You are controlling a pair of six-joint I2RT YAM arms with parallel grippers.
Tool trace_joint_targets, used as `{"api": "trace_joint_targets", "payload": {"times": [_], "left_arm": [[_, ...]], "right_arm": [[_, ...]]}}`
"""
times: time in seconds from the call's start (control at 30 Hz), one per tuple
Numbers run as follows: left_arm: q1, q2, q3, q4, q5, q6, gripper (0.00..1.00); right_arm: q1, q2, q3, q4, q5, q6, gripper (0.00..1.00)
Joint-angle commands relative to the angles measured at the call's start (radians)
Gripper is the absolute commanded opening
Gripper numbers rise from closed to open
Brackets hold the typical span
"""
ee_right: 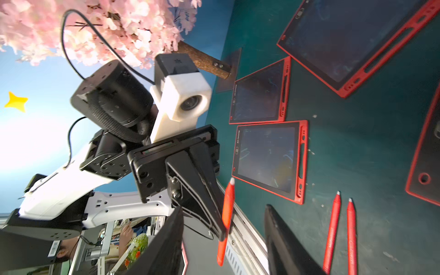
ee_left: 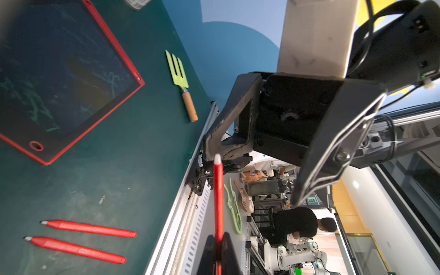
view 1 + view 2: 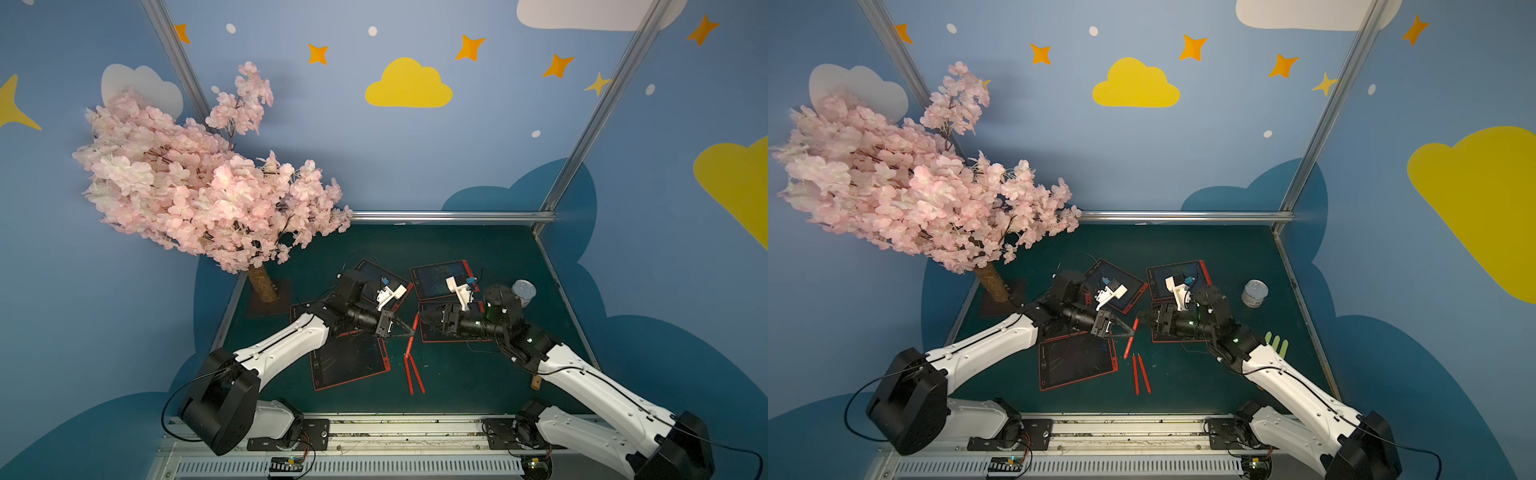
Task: Place the stylus back onto the writing tablet
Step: Pick up the stylus from the center of the board.
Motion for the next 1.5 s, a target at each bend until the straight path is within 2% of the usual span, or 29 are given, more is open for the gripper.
{"api": "trace_joint_targets", "payload": {"times": [0.0, 0.27, 0.5, 0.83, 0.9, 1.0, 1.07, 1.17, 1.3, 1.47], "left_arm": [[0.011, -0.010, 0.004, 0.099, 0.087, -0.045, 0.02], [0.013, 0.011, 0.011, 0.154, 0.128, -0.093, 0.03], [0.013, 0.031, 0.011, 0.178, 0.114, -0.114, 0.03], [0.014, 0.049, 0.021, 0.219, 0.129, -0.147, 0.03], [0.014, 0.050, 0.022, 0.217, 0.130, -0.149, 0.05], [0.015, 0.047, 0.039, 0.158, 0.107, -0.114, 0.19], [0.016, 0.046, 0.073, 0.037, 0.064, -0.040, 0.30], [0.018, 0.032, 0.132, -0.167, -0.052, 0.075, 0.41], [0.018, -0.014, 0.161, -0.292, -0.202, 0.137, 0.60], [-0.002, -0.095, 0.192, -0.422, -0.394, 0.226, 0.92]], "right_arm": [[-0.002, 0.013, 0.037, 0.024, -0.048, -0.006, 0.47], [-0.002, 0.041, 0.029, 0.085, -0.082, 0.020, 0.32], [-0.002, 0.046, 0.026, 0.098, -0.107, 0.023, 0.19], [-0.002, 0.041, 0.023, 0.091, -0.093, 0.012, 0.00], [-0.003, 0.038, 0.026, 0.084, -0.093, 0.007, 0.00], [-0.003, 0.027, 0.034, 0.053, -0.083, -0.005, 0.00], [-0.003, 0.010, 0.040, 0.020, -0.061, -0.018, 0.00], [-0.004, -0.017, 0.046, -0.045, -0.003, -0.049, 0.00], [-0.003, -0.052, 0.061, -0.157, 0.098, -0.088, 0.00], [-0.002, -0.090, 0.071, -0.251, 0.214, -0.111, 0.00]]}}
